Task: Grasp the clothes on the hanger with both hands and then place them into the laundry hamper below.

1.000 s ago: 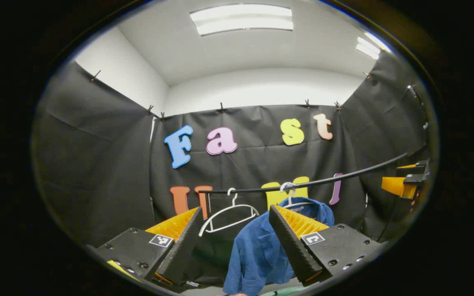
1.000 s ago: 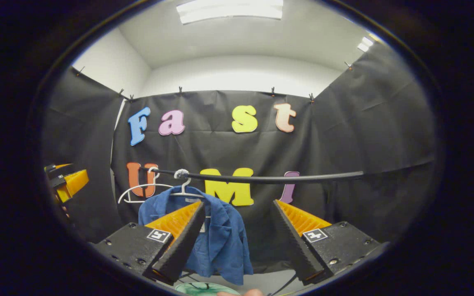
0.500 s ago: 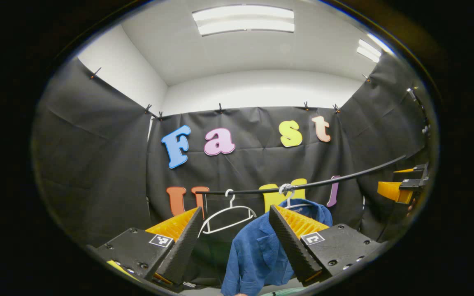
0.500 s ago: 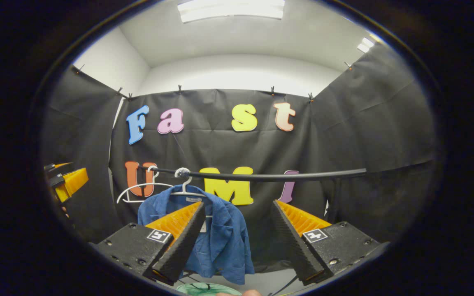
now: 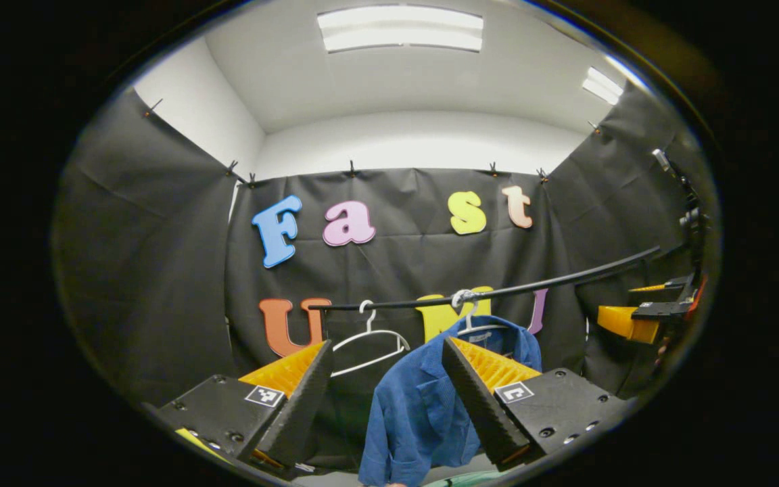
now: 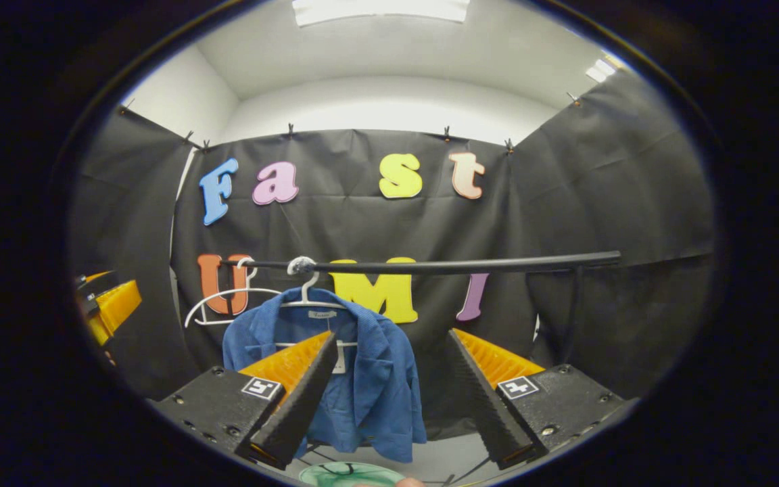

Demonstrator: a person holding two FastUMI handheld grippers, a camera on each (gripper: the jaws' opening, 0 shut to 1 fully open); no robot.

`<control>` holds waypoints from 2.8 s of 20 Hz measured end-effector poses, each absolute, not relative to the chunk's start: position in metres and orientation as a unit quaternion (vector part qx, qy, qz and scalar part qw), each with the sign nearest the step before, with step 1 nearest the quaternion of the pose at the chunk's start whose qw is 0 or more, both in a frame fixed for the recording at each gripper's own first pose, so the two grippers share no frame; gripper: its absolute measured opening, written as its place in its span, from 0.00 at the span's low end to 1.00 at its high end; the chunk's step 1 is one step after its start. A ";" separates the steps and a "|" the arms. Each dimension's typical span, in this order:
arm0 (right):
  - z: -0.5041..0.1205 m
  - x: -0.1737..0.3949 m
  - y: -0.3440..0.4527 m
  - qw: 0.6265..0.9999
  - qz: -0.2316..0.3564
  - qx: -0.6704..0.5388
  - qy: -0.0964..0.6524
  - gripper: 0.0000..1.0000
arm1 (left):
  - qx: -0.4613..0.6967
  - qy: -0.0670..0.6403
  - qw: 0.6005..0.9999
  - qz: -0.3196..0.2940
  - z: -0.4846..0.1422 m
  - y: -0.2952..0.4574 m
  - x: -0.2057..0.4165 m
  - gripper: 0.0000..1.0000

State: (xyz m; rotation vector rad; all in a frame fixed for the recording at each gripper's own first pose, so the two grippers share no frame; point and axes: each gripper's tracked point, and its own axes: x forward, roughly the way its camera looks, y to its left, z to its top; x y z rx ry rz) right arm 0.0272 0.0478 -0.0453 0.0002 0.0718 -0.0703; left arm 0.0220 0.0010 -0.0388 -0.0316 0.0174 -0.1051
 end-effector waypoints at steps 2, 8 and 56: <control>-0.055 0.030 0.055 0.998 -0.041 -0.007 0.043 1.00 | -0.019 0.019 0.998 -0.061 -0.051 0.001 0.025 0.98; -0.097 0.054 0.071 0.996 -0.031 -0.028 0.079 1.00 | -0.031 0.064 0.995 -0.072 -0.093 -0.015 0.035 0.98; -0.218 0.305 -0.014 0.965 0.043 0.215 0.145 0.10 | -0.171 0.184 0.967 0.051 -0.231 -0.046 0.188 0.10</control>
